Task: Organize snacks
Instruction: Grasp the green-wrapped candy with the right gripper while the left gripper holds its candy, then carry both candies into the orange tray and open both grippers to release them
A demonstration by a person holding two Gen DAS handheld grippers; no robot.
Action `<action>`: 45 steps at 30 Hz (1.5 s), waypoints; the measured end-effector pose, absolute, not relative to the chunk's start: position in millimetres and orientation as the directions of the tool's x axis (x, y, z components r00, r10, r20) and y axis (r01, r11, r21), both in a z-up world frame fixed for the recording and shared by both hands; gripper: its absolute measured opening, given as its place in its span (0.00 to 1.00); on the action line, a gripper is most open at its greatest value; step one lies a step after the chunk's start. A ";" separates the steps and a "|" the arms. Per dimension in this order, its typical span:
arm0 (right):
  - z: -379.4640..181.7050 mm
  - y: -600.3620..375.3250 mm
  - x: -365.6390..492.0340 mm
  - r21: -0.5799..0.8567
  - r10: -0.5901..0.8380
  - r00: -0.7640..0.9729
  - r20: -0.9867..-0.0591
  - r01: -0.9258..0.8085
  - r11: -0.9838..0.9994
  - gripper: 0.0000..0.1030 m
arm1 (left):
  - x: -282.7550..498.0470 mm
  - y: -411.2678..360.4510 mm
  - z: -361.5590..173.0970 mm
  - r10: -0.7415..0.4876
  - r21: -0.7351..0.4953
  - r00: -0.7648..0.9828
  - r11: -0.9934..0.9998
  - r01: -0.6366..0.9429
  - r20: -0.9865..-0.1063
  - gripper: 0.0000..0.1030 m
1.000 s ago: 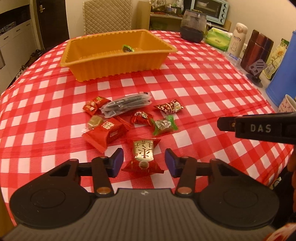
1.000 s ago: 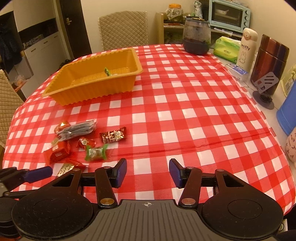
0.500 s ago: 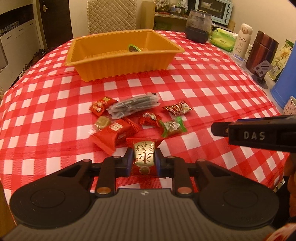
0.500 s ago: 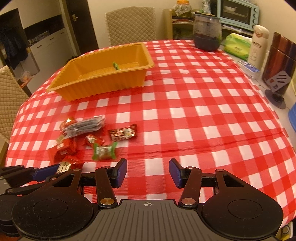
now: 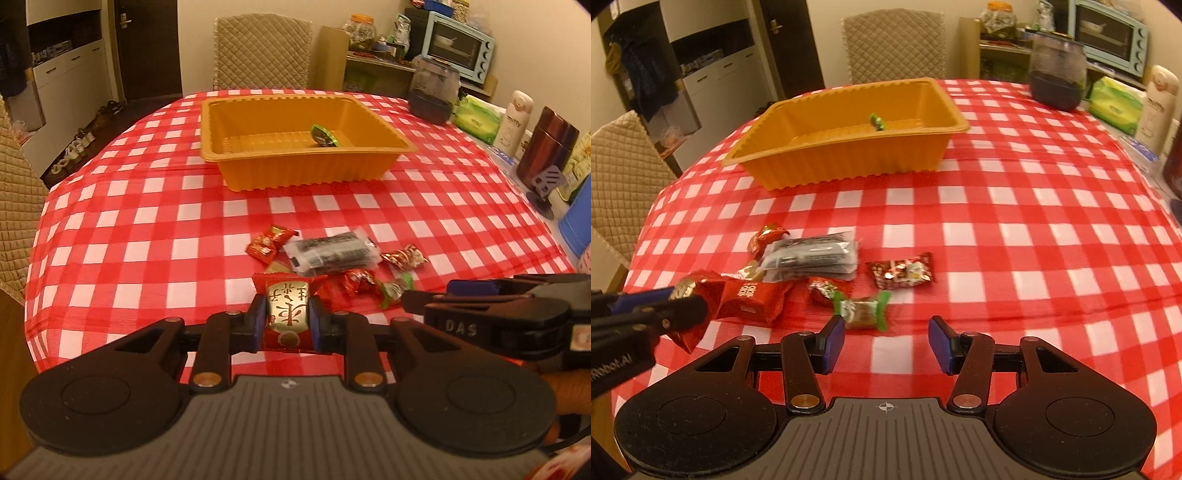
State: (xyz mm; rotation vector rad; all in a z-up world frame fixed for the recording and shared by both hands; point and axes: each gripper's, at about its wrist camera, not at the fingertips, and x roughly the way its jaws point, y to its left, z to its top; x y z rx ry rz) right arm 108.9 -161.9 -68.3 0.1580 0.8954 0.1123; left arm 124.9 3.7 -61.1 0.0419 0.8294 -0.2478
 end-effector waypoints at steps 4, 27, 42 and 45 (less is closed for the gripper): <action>-75.6 -152.0 117.5 0.168 0.163 0.620 -0.767 -0.052 0.984 0.50 | 127.2 8.4 -63.9 -0.202 -0.067 0.644 0.971 0.228 -0.738 0.21; -73.1 -149.8 115.0 0.110 0.101 0.618 -0.779 -0.023 0.994 0.24 | 122.7 8.5 -60.7 -0.206 -0.075 0.646 0.972 0.225 -0.735 0.21; -27.8 -170.5 108.8 0.127 0.099 0.678 -0.729 -0.009 0.992 0.24 | 145.4 -0.8 -36.3 -0.212 -0.053 0.687 0.968 0.244 -0.695 0.21; -18.4 -172.1 120.0 0.127 0.106 0.690 -0.716 -0.020 0.992 0.24 | 160.7 -2.0 -28.5 -0.212 -0.043 0.702 0.967 0.250 -0.680 0.21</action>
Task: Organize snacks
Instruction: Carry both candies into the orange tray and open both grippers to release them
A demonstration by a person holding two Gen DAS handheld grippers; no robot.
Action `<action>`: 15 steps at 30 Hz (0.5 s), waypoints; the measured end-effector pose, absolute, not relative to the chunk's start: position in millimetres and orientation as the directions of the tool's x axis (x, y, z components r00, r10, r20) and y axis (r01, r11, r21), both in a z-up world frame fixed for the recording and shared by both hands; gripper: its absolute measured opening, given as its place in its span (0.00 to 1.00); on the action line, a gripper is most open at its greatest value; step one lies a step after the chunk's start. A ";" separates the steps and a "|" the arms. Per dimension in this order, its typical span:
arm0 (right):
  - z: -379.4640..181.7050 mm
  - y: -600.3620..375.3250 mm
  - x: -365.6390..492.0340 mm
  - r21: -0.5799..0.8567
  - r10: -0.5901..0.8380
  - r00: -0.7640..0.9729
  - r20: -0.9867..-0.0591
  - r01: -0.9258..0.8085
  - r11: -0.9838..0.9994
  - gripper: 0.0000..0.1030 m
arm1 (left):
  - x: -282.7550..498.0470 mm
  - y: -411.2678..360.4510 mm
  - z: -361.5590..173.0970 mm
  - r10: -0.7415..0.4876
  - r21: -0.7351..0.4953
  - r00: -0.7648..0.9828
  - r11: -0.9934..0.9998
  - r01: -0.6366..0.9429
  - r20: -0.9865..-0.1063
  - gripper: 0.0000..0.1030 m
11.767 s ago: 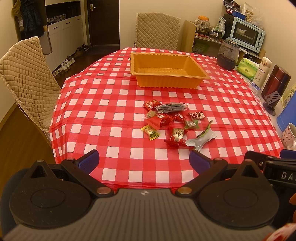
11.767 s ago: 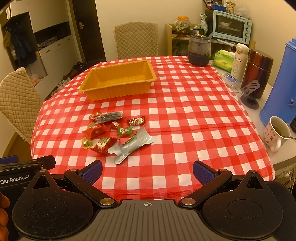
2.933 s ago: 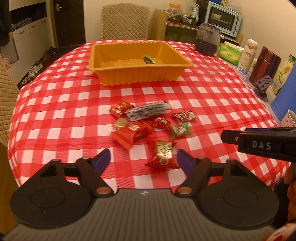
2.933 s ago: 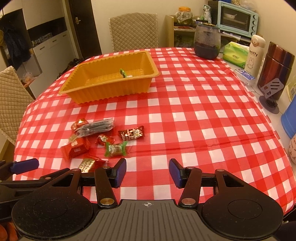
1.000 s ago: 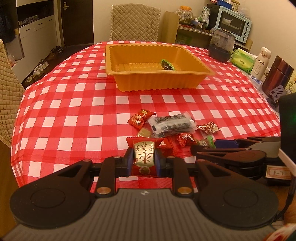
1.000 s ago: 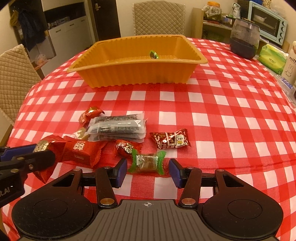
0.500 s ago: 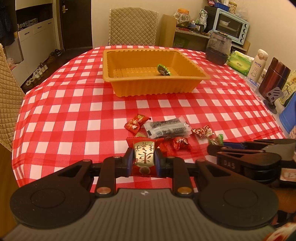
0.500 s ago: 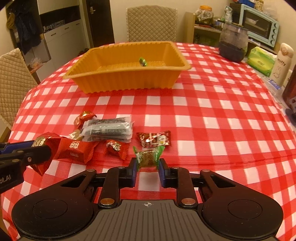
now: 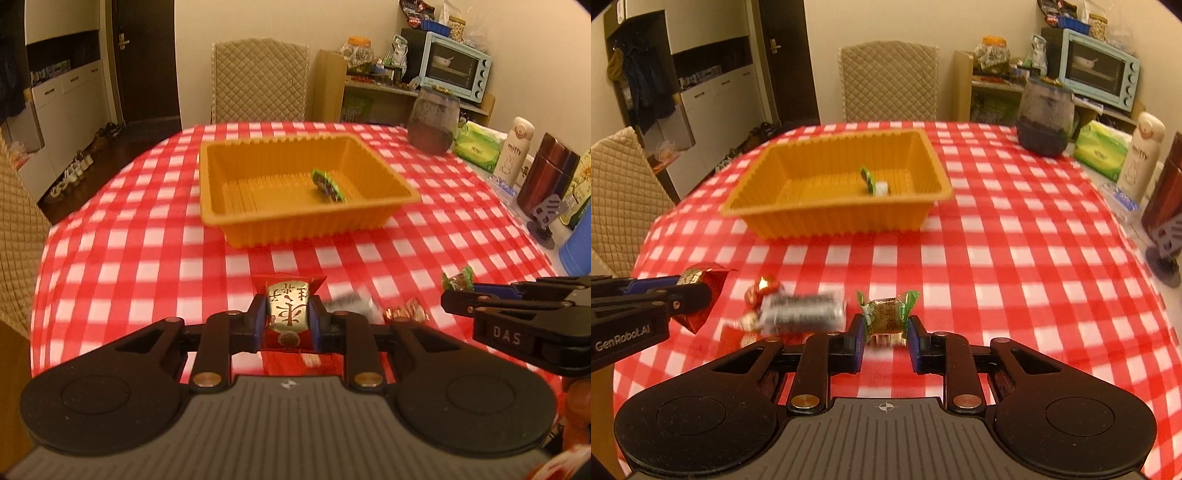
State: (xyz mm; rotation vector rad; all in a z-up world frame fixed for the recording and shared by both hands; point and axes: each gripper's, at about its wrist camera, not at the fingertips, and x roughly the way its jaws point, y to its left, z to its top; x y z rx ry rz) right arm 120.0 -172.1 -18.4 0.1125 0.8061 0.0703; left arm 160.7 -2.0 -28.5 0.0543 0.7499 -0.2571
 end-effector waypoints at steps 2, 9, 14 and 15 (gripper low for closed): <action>-11.7 -173.3 130.4 0.134 0.113 0.697 -0.708 -0.025 0.991 0.24 | 172.8 -2.4 -23.6 -0.212 -0.039 0.711 0.967 0.251 -0.670 0.21; 7.6 -175.1 177.7 0.164 0.148 0.710 -0.689 -0.046 0.985 0.24 | 217.6 -4.2 -9.9 -0.218 -0.037 0.735 0.966 0.254 -0.642 0.21; 21.8 -172.5 210.2 0.162 0.159 0.725 -0.670 -0.065 0.985 0.24 | 246.8 -3.9 -1.3 -0.222 -0.036 0.749 0.966 0.255 -0.625 0.21; 24.5 -172.2 217.0 0.160 0.160 0.729 -0.666 -0.069 0.985 0.24 | 252.4 -4.0 0.5 -0.220 -0.034 0.752 0.966 0.255 -0.622 0.21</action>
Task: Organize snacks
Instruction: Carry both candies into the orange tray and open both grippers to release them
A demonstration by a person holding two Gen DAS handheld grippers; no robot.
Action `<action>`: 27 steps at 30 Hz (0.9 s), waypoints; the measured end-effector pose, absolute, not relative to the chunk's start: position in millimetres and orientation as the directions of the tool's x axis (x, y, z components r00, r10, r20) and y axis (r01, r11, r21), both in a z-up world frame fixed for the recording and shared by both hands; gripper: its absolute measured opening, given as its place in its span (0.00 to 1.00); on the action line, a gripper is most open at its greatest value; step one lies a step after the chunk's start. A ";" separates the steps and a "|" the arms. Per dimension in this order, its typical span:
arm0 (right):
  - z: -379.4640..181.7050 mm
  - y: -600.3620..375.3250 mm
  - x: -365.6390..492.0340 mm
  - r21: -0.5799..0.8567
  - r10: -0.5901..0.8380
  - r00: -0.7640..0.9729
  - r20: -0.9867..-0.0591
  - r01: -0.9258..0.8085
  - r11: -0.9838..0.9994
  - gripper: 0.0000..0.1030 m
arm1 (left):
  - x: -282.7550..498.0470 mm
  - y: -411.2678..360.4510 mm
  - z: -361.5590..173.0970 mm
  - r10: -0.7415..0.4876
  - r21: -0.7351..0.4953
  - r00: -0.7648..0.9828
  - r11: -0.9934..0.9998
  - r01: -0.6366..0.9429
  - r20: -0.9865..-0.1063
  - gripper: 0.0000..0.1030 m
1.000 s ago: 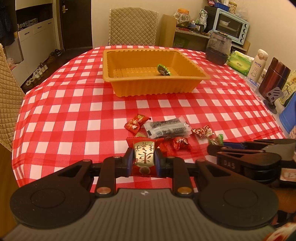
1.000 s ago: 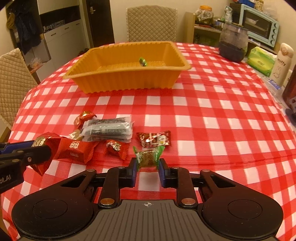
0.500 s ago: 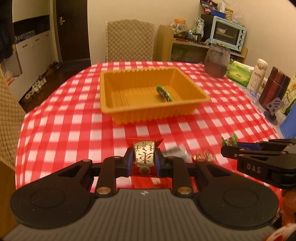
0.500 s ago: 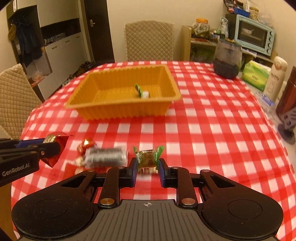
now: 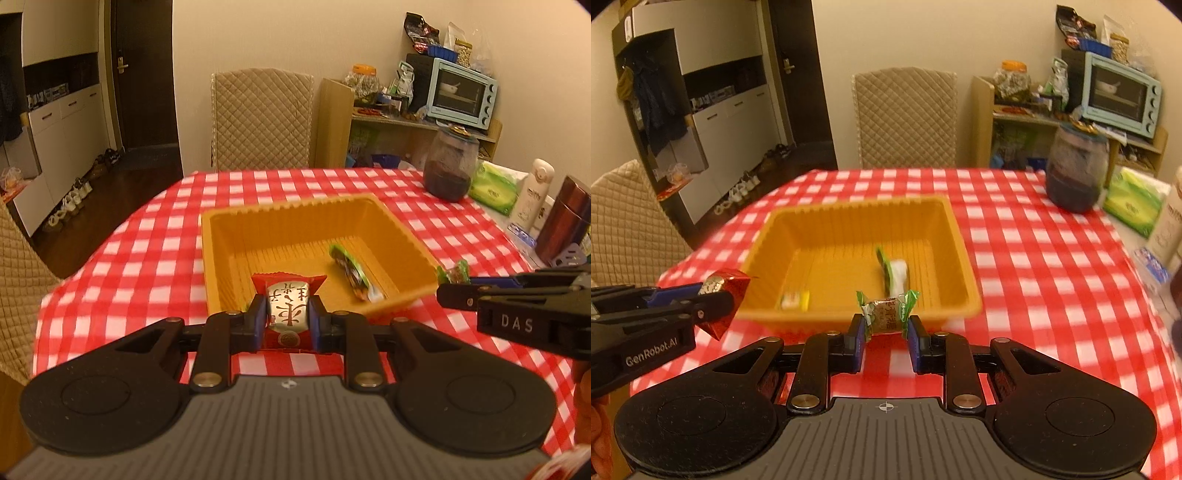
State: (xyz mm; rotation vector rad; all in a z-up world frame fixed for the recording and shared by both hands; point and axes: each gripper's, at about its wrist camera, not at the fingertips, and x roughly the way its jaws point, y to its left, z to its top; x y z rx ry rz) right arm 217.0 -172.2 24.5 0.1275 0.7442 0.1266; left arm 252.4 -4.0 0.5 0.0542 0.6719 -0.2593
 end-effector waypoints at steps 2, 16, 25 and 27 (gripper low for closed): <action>28.5 -171.5 229.1 0.158 0.163 0.734 -0.660 -0.076 0.985 0.24 | 262.5 -3.2 2.1 -0.220 -0.032 0.755 0.966 0.255 -0.617 0.21; 12.8 -167.2 288.1 0.195 0.198 0.704 -0.682 -0.086 0.977 0.24 | 316.4 -3.8 -19.7 -0.213 -0.023 0.736 0.965 0.260 -0.642 0.21; -2.9 -170.4 301.2 0.214 0.206 0.685 -0.699 -0.074 0.974 0.24 | 332.0 -7.2 -35.1 -0.214 -0.022 0.719 0.963 0.267 -0.661 0.21; -4.0 -170.7 303.0 0.216 0.206 0.684 -0.700 -0.072 0.974 0.24 | 333.2 -6.8 -37.6 -0.214 -0.022 0.716 0.963 0.267 -0.664 0.21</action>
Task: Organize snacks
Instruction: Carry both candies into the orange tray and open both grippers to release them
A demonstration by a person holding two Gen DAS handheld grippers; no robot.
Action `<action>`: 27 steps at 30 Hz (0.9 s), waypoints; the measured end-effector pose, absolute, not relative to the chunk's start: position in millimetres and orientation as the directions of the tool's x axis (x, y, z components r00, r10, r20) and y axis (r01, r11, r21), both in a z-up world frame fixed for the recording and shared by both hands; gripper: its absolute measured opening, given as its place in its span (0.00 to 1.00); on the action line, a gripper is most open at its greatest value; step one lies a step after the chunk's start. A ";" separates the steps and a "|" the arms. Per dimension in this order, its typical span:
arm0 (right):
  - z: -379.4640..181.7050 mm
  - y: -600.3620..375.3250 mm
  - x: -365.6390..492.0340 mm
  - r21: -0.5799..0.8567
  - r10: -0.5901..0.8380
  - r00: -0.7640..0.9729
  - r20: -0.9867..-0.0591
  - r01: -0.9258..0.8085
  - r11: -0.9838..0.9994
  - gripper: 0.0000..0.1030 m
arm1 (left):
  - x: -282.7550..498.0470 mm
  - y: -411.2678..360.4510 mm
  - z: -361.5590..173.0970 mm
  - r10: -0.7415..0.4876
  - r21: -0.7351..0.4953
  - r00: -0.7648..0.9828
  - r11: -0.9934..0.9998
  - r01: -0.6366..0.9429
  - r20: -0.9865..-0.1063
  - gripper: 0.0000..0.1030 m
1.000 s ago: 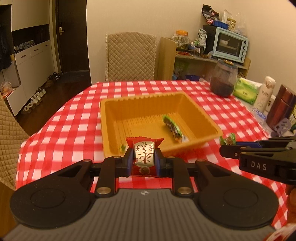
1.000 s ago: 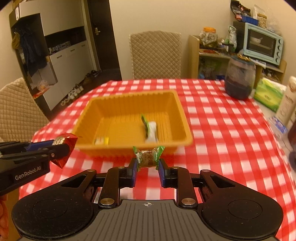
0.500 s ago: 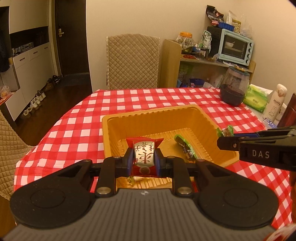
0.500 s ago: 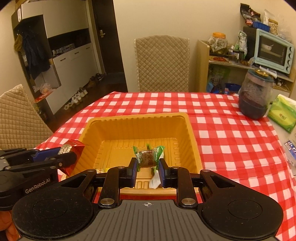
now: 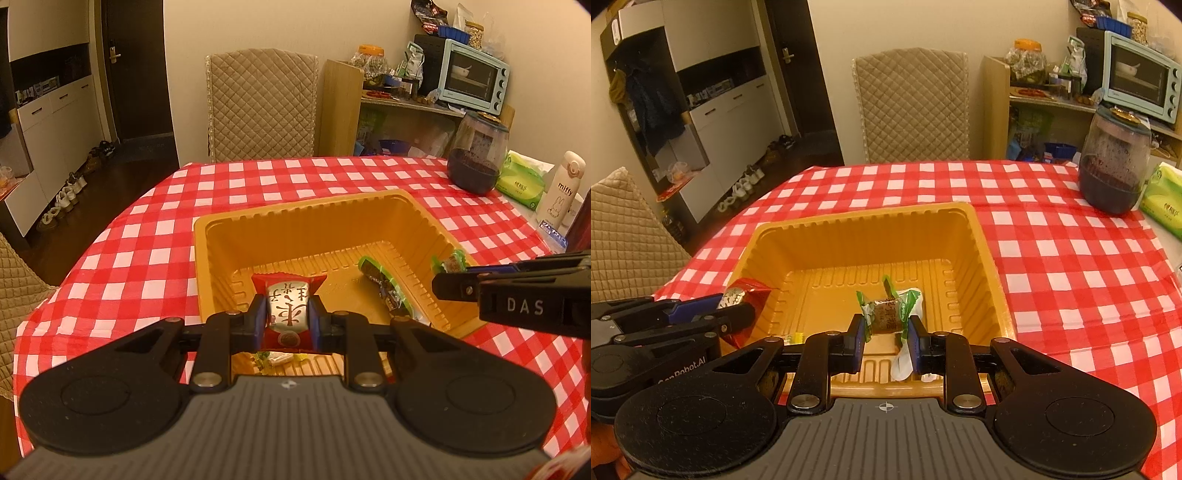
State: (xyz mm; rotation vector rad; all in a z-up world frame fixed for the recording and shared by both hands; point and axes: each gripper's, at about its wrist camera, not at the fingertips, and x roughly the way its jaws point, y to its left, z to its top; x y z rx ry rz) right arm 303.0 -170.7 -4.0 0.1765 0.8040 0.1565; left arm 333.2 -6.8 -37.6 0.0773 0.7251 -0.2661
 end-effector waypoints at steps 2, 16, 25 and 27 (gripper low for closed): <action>-4.7 -170.6 304.7 0.219 0.208 0.681 -0.702 -0.072 0.973 0.24 | 334.4 -7.0 -39.4 -0.213 -0.020 0.715 0.963 0.268 -0.666 0.21; -8.3 -171.6 305.7 0.234 0.213 0.672 -0.709 -0.060 0.970 0.24 | 331.0 0.2 -42.4 -0.213 -0.004 0.729 0.961 0.277 -0.651 0.54; -5.6 -170.4 306.5 0.257 0.229 0.678 -0.699 -0.061 0.965 0.24 | 311.9 21.3 -38.2 -0.177 -0.001 0.743 0.973 0.231 -0.645 0.61; -4.4 -169.7 308.3 0.267 0.238 0.684 -0.690 -0.066 0.962 0.24 | 308.5 24.1 -36.8 -0.175 -0.002 0.747 0.974 0.226 -0.642 0.63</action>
